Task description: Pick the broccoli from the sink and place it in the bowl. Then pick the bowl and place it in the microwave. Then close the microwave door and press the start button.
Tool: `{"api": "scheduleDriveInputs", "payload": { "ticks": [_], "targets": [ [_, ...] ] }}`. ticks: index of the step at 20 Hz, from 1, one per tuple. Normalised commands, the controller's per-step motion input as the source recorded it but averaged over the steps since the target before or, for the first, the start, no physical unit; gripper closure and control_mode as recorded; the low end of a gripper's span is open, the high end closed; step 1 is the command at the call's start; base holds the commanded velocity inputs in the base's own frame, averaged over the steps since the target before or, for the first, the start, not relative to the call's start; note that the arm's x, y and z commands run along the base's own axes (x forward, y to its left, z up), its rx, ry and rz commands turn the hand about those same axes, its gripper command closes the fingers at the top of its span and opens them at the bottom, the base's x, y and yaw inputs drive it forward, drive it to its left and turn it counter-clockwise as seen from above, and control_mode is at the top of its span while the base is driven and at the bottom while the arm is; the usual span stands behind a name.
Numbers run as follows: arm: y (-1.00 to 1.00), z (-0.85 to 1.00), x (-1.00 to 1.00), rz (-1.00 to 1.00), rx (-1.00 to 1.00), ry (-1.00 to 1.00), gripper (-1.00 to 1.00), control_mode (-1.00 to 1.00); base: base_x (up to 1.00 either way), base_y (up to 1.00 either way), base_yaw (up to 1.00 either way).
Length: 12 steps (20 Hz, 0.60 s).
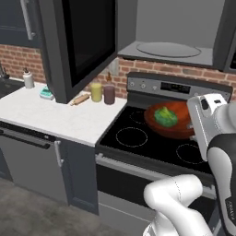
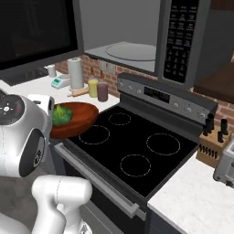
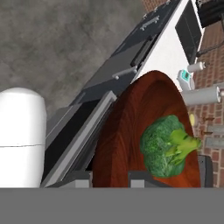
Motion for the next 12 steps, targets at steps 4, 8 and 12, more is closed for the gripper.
{"api": "scheduleDriveInputs", "payload": {
  "ticks": [4, 8, 12],
  "targets": [
    [0.00, 0.00, 0.00, 0.00, 0.00, 0.00, 1.00, 1.00, 0.11, 0.00, 0.18],
    [0.00, 0.00, 0.00, 0.00, 0.00, 0.00, 1.00, 1.00, 0.01, 0.00, 0.14],
    [0.00, 0.00, 0.00, 0.00, 0.00, 0.00, 1.00, 1.00, 0.00, 0.00, 0.17]
  ]
}}
